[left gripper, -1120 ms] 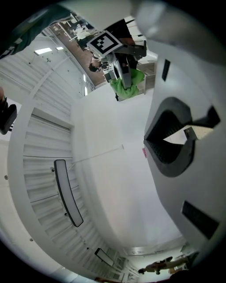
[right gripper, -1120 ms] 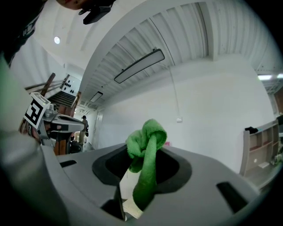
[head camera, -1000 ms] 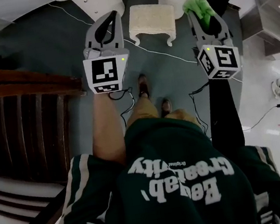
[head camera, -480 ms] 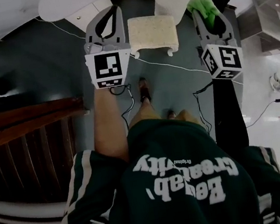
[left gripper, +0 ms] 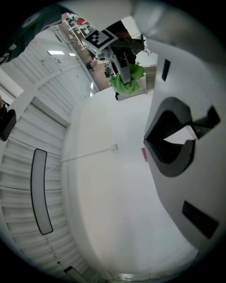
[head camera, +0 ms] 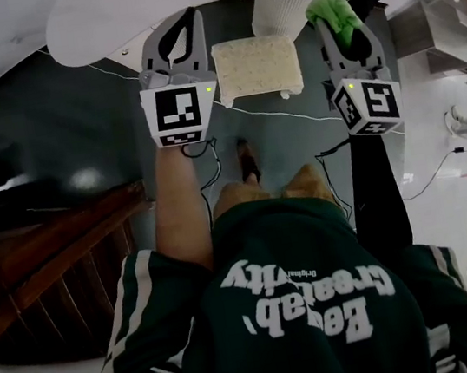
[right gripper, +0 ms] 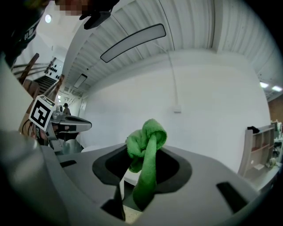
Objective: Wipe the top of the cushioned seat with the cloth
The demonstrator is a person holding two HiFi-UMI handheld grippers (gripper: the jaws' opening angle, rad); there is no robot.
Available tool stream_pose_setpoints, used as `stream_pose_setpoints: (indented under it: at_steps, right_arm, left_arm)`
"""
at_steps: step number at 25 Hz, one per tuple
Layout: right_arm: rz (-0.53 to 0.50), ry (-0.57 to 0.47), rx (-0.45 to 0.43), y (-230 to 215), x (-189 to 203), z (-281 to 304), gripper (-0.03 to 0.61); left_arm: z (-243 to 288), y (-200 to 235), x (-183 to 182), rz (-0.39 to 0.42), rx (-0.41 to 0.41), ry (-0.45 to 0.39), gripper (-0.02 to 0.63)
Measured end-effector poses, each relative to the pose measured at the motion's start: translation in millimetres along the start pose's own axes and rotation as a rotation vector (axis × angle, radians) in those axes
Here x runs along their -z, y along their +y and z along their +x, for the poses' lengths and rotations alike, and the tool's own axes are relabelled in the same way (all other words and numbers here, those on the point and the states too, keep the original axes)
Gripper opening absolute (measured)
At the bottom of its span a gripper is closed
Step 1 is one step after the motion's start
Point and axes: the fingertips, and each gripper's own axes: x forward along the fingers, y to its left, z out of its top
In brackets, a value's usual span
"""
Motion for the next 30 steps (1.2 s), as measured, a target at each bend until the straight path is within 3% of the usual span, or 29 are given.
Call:
stream_pose_setpoints:
  at_steps: [8, 14, 30]
  right_arm:
    - [0.028, 0.061, 0.011, -4.1, 18.9, 41.0, 0.146]
    - [0.045, 0.05, -0.038, -5.8, 36.0, 69.8, 0.141]
    - [0.219, 0.251, -0.239, -12.2, 187.7, 148.6, 0.14]
  left_arm:
    - [34.4, 17.3, 29.1, -0.017, 0.03, 0.003, 0.015]
    - [54.7, 16.5, 51.0, -0.023, 0.026, 0.031, 0.015]
    - [112.2, -11.5, 152.1, -0.058, -0.094, 0.123, 0.015]
